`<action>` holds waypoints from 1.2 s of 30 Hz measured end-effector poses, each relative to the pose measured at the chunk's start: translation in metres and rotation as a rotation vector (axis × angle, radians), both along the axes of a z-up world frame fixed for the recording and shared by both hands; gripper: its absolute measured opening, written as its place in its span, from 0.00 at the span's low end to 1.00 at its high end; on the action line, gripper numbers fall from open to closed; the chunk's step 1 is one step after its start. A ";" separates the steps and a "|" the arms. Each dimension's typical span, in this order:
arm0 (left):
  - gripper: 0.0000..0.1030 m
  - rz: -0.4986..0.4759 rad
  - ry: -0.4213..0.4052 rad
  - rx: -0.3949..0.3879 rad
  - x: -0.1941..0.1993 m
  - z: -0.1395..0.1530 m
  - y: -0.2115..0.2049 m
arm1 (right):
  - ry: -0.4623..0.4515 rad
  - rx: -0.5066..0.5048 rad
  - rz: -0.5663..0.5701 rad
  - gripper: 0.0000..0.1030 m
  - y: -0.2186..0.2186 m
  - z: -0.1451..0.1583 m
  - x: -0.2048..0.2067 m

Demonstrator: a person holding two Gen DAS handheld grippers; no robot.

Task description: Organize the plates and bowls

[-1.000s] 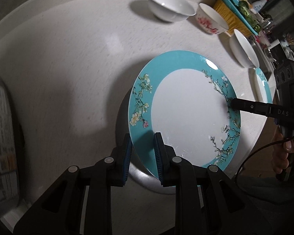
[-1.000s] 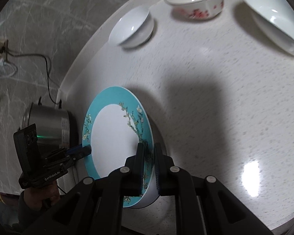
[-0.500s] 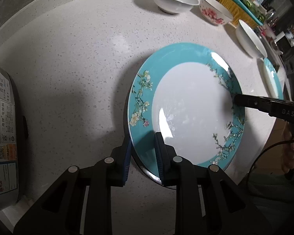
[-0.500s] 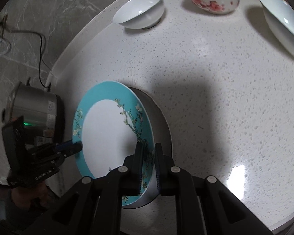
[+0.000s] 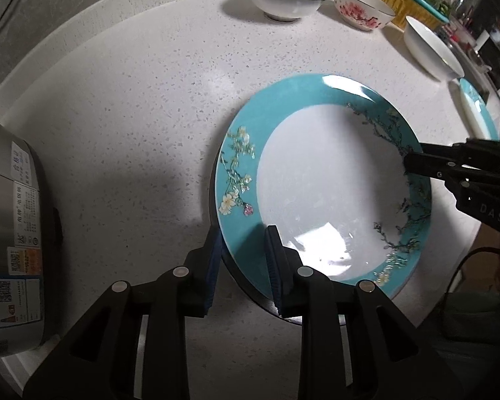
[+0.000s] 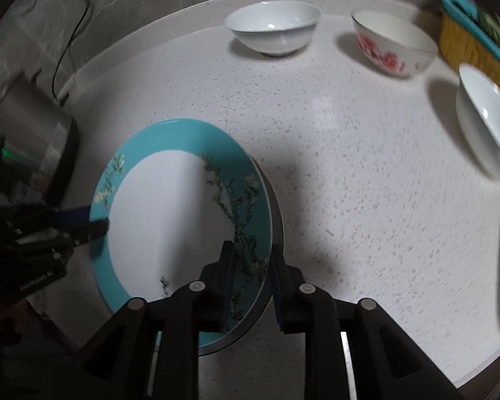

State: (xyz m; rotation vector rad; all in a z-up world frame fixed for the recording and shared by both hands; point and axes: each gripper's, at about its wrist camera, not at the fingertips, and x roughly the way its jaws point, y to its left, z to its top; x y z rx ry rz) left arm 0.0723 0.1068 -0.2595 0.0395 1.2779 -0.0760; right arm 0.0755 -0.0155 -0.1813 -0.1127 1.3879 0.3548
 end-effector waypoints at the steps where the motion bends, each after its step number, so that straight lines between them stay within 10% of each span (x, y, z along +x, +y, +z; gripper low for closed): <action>1: 0.22 -0.001 -0.005 0.007 0.000 0.000 -0.001 | -0.012 -0.017 0.015 0.23 0.003 0.000 -0.001; 11: 0.27 0.035 -0.058 -0.041 -0.011 0.004 0.009 | -0.099 -0.082 0.034 0.25 0.009 -0.001 -0.009; 13: 0.66 0.047 -0.109 -0.066 -0.014 0.015 0.013 | -0.111 -0.072 0.002 0.39 0.006 0.004 -0.011; 17: 0.99 0.011 -0.272 -0.125 -0.015 0.052 0.010 | -0.173 -0.023 -0.075 0.75 -0.008 0.023 -0.014; 26: 1.00 -0.149 -0.231 -0.522 0.026 0.091 -0.076 | -0.143 0.230 -0.425 0.83 -0.135 0.072 -0.041; 36: 1.00 -0.182 -0.124 -0.495 0.069 0.068 -0.234 | -0.243 0.358 -0.682 0.83 -0.350 0.102 -0.049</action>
